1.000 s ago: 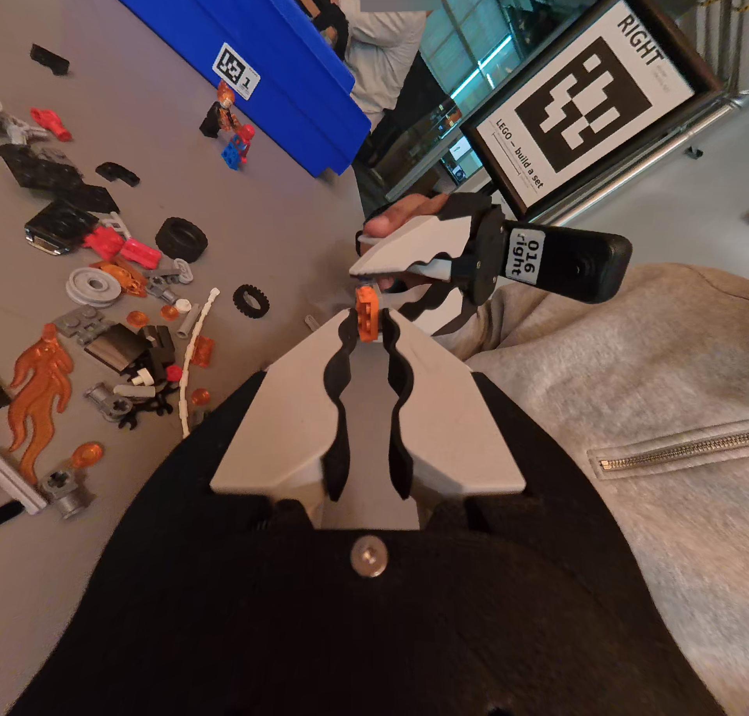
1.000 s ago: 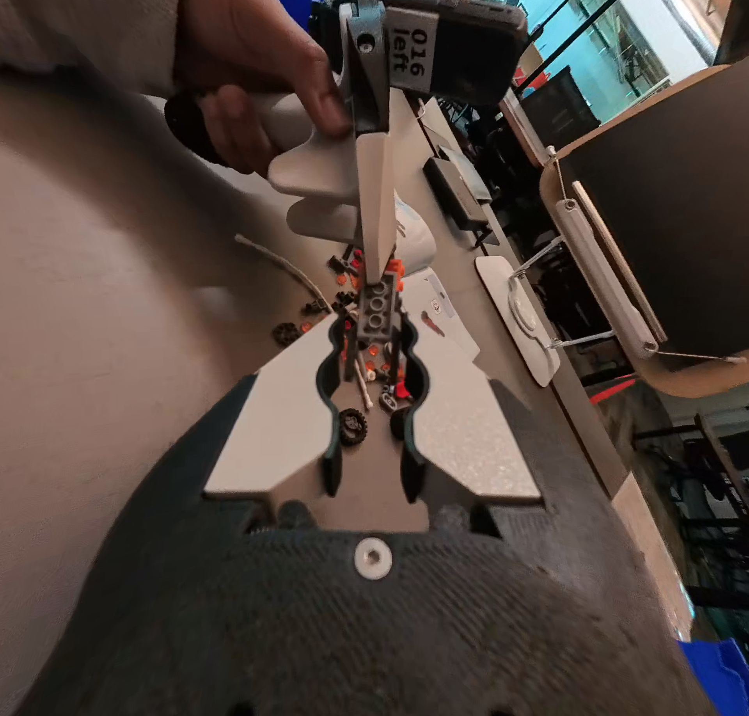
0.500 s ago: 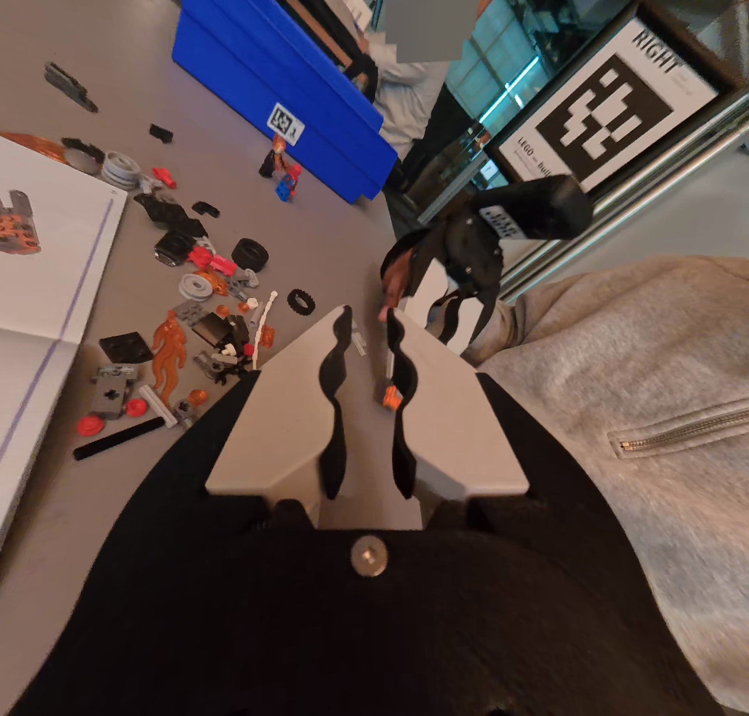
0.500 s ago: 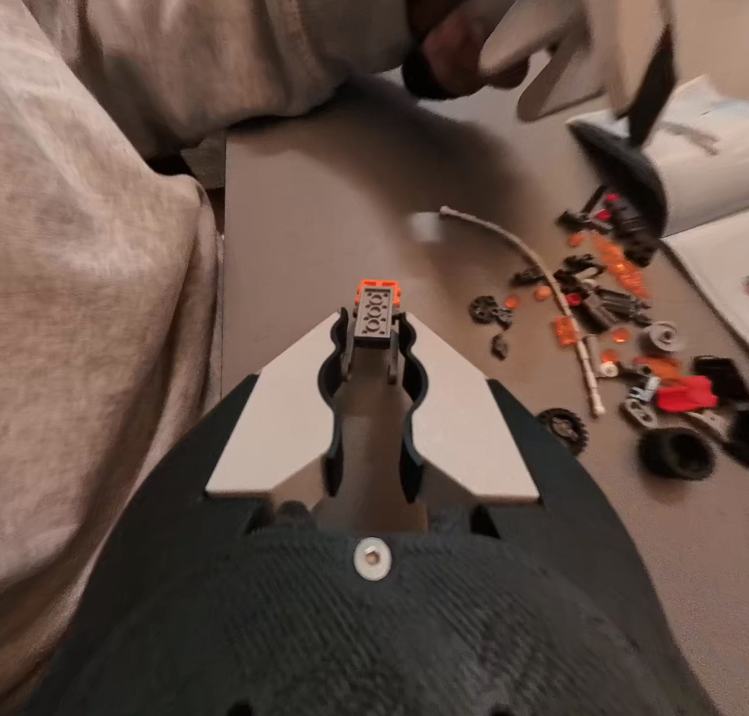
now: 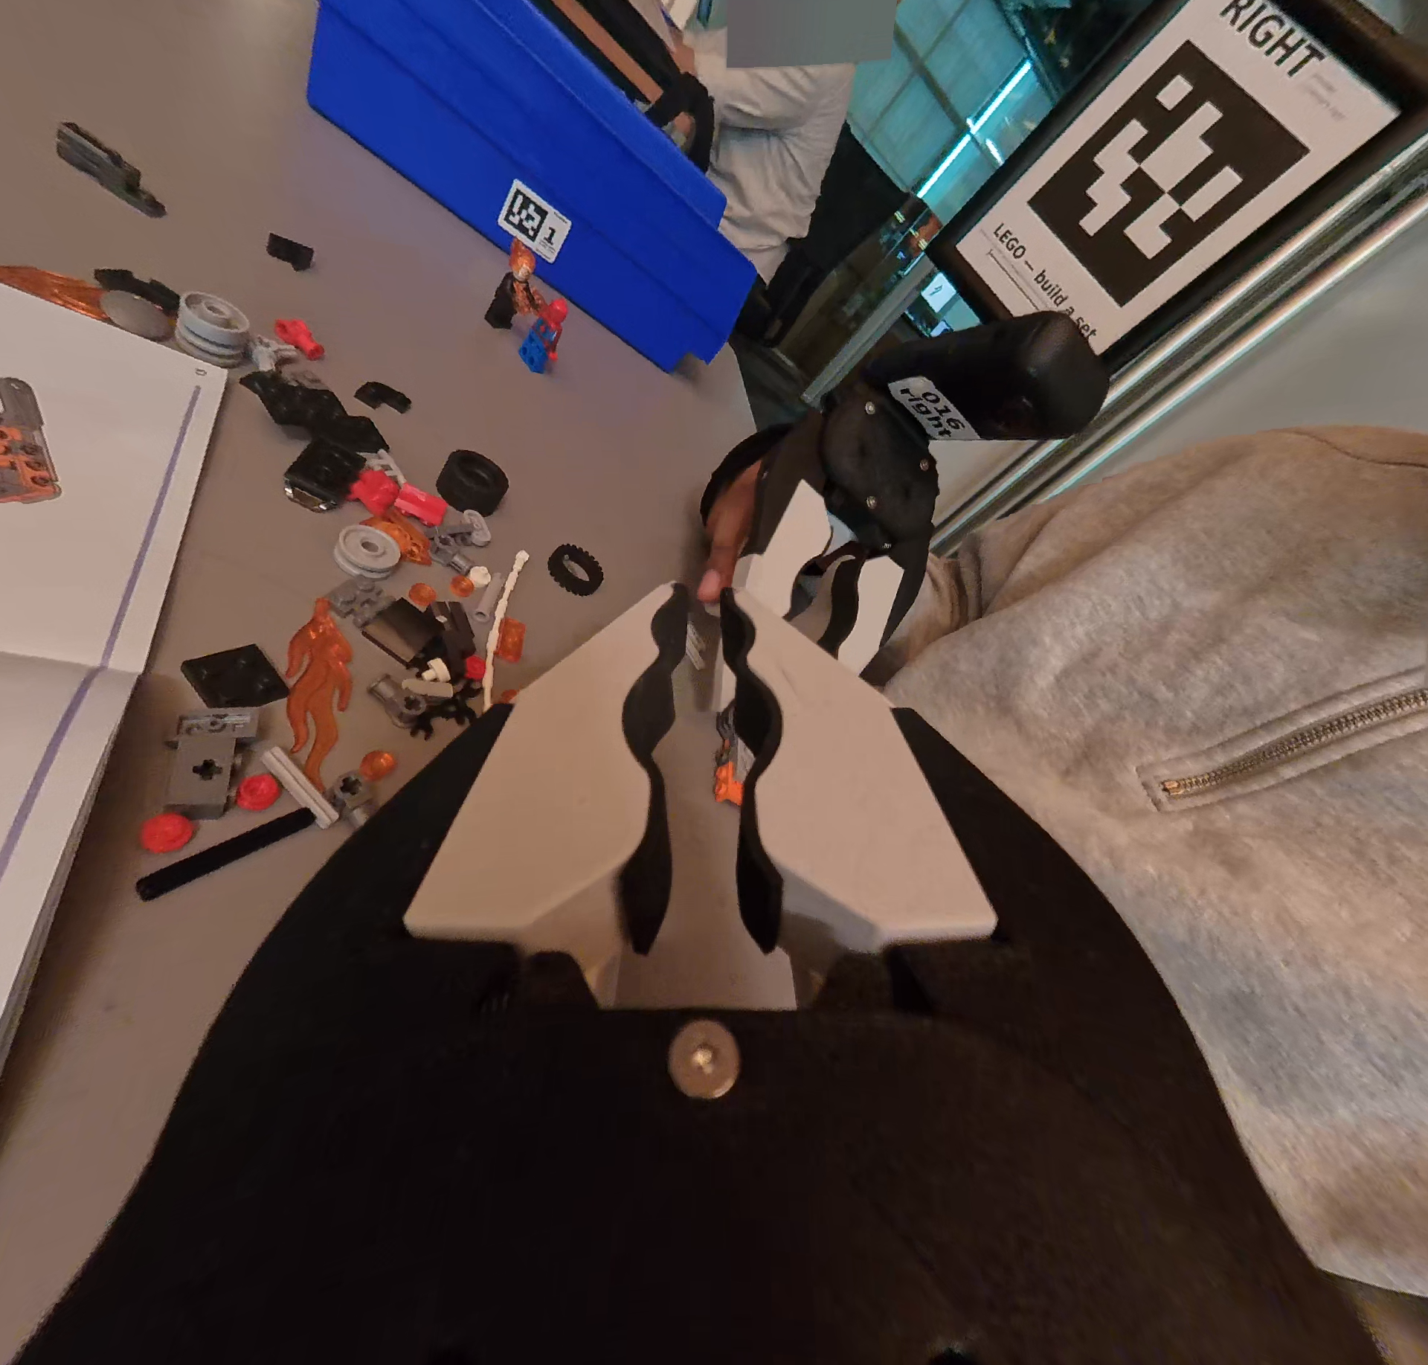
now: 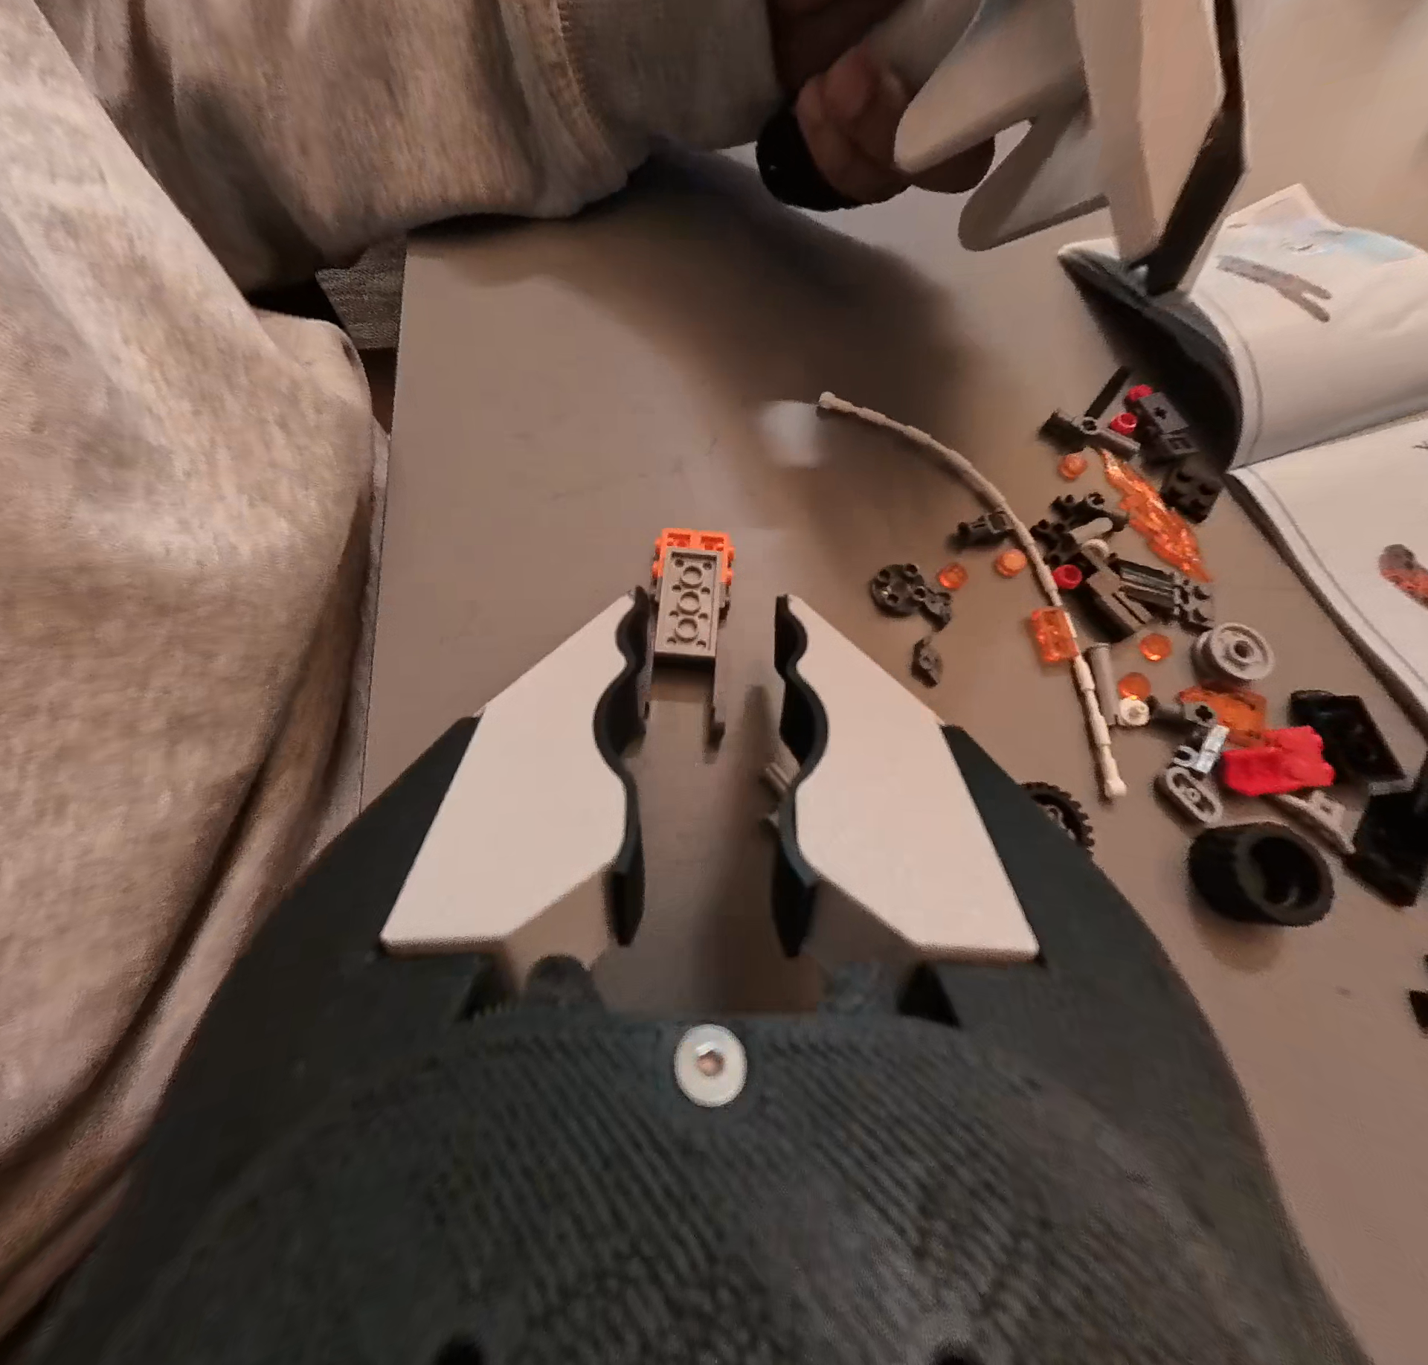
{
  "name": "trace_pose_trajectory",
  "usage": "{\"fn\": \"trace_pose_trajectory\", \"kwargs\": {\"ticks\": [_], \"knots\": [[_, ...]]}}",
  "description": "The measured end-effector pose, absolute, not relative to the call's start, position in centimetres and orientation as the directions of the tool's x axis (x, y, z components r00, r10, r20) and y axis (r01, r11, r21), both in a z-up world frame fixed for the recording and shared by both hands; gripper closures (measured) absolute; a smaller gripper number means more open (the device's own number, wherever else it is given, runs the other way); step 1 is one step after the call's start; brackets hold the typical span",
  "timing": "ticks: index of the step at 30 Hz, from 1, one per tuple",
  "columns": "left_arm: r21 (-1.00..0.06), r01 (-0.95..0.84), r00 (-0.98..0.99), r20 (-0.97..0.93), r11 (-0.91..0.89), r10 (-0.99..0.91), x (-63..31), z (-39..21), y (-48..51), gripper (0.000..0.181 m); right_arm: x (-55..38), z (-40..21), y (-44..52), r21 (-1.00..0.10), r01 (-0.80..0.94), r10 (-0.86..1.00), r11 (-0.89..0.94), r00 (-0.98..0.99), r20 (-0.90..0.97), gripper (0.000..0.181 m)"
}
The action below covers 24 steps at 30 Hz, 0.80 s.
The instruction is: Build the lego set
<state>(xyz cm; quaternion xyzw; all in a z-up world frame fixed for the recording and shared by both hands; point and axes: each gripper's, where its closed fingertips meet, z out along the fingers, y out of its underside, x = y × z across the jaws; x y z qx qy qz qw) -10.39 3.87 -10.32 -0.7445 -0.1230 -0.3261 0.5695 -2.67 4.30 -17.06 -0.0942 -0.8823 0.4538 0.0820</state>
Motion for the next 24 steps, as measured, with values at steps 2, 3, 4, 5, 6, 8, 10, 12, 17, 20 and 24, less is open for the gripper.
{"fn": "trace_pose_trajectory", "kwargs": {"ticks": [2, 3, 4, 5, 6, 8, 10, 12, 17, 20, 24], "knots": [[-0.777, 0.555, 0.761, 0.619, -0.298, -0.194, -10.6, -10.0, 3.8, 0.175, -2.5, -16.9, 4.3, -0.822, 0.071, 0.236, 0.564, -0.969, 0.078, 0.154], [-0.781, 0.556, 0.764, 0.615, -0.285, -0.194, -10.8, -9.8, 3.8, 0.175, -2.5, -16.9, 4.3, -0.821, 0.062, 0.235, 0.568, -0.968, 0.089, 0.157], [-0.784, 0.558, 0.767, 0.613, -0.271, -0.192, -11.0, -9.7, 3.7, 0.175, -2.6, -17.0, 4.3, -0.817, 0.057, 0.24, 0.574, -0.965, 0.102, 0.16], [-0.787, 0.56, 0.77, 0.61, -0.258, -0.188, -11.2, -9.5, 3.6, 0.175, -2.6, -17.1, 4.3, -0.812, 0.052, 0.241, 0.582, -0.964, 0.111, 0.161], [-0.79, 0.563, 0.773, 0.607, -0.243, -0.182, -11.5, -9.4, 3.5, 0.174, -2.6, -17.3, 4.3, -0.805, 0.047, 0.238, 0.591, -0.964, 0.118, 0.163], [-0.792, 0.572, 0.775, 0.607, -0.212, -0.177, -12.0, -9.0, 3.3, 0.174, -2.7, -17.4, 4.3, -0.801, 0.043, 0.242, 0.598, -0.962, 0.128, 0.164], [-0.794, 0.582, 0.773, 0.607, -0.176, -0.183, -12.3, -8.4, 3.1, 0.173, -2.9, -17.2, 4.4, -0.805, 0.051, 0.256, 0.591, -0.958, 0.128, 0.164], [-0.795, 0.588, 0.772, 0.607, -0.149, -0.189, -12.5, -7.9, 3.0, 0.173, -3.1, -17.3, 4.4, -0.804, 0.063, 0.271, 0.591, -0.954, 0.124, 0.164], [-0.805, 0.578, 0.785, 0.594, -0.134, -0.177, -12.7, -7.6, 2.9, 0.173, -3.4, -17.5, 4.5, -0.799, 0.087, 0.285, 0.596, -0.952, 0.11, 0.164], [-0.816, 0.566, 0.8, 0.578, -0.121, -0.161, -12.9, -7.5, 2.9, 0.172, -3.6, -17.5, 4.5, -0.8, 0.111, 0.295, 0.589, -0.952, 0.085, 0.16], [-0.834, 0.542, 0.826, 0.552, -0.108, -0.118, -13.5, -7.6, 2.8, 0.172, -3.8, -17.4, 4.5, -0.808, 0.163, 0.303, 0.566, -0.953, 0.02, 0.147]]}}
